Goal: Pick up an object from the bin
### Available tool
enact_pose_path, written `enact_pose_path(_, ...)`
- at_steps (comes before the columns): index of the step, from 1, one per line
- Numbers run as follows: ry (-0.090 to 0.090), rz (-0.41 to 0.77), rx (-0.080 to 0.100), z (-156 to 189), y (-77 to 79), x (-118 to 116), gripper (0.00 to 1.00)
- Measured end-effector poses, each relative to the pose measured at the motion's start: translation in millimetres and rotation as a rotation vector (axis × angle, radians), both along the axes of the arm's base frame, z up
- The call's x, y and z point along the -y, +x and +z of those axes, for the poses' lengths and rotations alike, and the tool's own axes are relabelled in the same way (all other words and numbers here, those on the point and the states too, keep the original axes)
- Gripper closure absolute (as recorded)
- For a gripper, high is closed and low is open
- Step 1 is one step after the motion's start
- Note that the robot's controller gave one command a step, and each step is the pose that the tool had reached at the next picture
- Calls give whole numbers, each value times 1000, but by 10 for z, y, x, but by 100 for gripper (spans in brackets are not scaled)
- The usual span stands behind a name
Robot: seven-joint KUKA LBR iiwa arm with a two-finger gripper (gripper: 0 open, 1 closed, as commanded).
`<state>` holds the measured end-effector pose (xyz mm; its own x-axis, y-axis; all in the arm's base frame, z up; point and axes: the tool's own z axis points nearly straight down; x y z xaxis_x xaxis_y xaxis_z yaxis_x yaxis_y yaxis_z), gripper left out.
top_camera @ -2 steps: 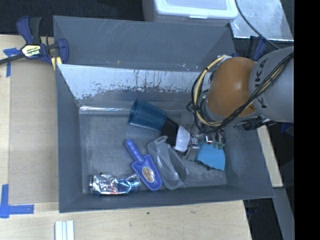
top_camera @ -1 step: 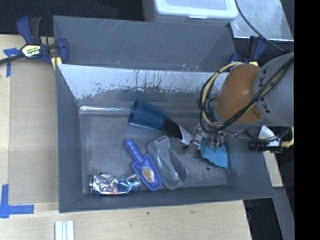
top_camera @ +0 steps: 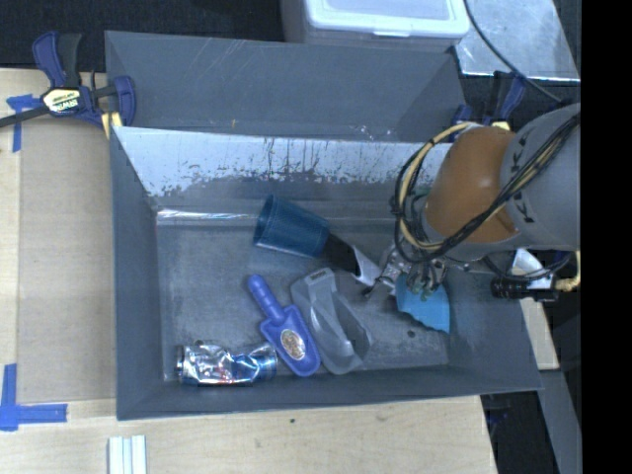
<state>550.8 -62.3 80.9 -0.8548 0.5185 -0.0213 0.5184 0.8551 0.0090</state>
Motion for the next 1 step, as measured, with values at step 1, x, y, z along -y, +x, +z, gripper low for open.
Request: enact_pose_path(1,-15,352,15,40,-122,-63,100)
